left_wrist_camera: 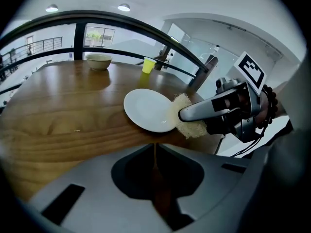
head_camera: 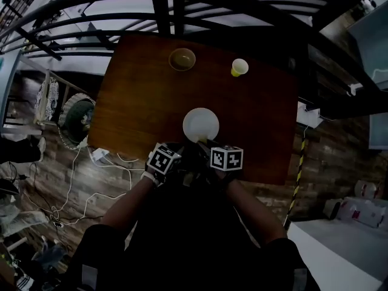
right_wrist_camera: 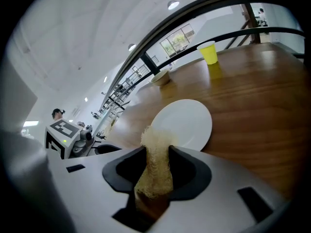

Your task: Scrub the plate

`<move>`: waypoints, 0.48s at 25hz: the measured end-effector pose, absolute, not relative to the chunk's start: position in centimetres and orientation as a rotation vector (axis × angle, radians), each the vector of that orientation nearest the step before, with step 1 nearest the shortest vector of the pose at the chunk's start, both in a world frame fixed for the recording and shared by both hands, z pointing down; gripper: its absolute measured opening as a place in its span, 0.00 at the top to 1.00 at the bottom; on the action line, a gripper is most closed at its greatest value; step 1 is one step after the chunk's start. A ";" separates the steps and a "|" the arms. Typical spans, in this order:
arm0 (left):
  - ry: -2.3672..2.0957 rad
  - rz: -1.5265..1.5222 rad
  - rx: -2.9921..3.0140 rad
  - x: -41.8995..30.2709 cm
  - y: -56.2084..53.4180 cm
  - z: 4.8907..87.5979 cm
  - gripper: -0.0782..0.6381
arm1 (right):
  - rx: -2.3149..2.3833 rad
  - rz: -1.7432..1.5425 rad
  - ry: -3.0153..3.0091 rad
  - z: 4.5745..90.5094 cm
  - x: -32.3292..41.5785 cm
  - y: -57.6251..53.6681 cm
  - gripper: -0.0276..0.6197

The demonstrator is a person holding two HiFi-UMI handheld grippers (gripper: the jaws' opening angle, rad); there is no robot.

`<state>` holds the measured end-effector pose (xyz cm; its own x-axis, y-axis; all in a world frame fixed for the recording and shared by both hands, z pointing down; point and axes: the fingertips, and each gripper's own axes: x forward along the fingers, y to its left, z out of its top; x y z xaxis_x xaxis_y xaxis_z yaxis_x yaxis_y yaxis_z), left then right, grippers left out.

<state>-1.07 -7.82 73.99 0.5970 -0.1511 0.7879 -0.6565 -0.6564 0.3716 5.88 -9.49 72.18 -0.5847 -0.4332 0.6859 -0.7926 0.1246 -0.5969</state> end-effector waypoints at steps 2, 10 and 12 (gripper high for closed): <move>-0.624 0.988 2.171 -0.5 -7.8 73.9 0.86 | 1.220 1.463 -2.060 72.1 6.9 -9.4 0.73; -0.603 0.998 2.188 0.8 -8.1 73.7 0.86 | 1.348 1.474 -2.004 71.9 10.8 -9.5 0.73; -0.600 1.000 2.190 1.0 -8.1 73.7 0.86 | 1.368 1.480 -1.994 71.9 11.7 -9.6 0.73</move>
<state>1.00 -8.15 73.65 0.6046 -0.1350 0.7850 -0.6291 -0.6854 0.3667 11.66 -9.59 71.93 -0.4987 -0.5055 0.7041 -0.8204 0.0131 -0.5717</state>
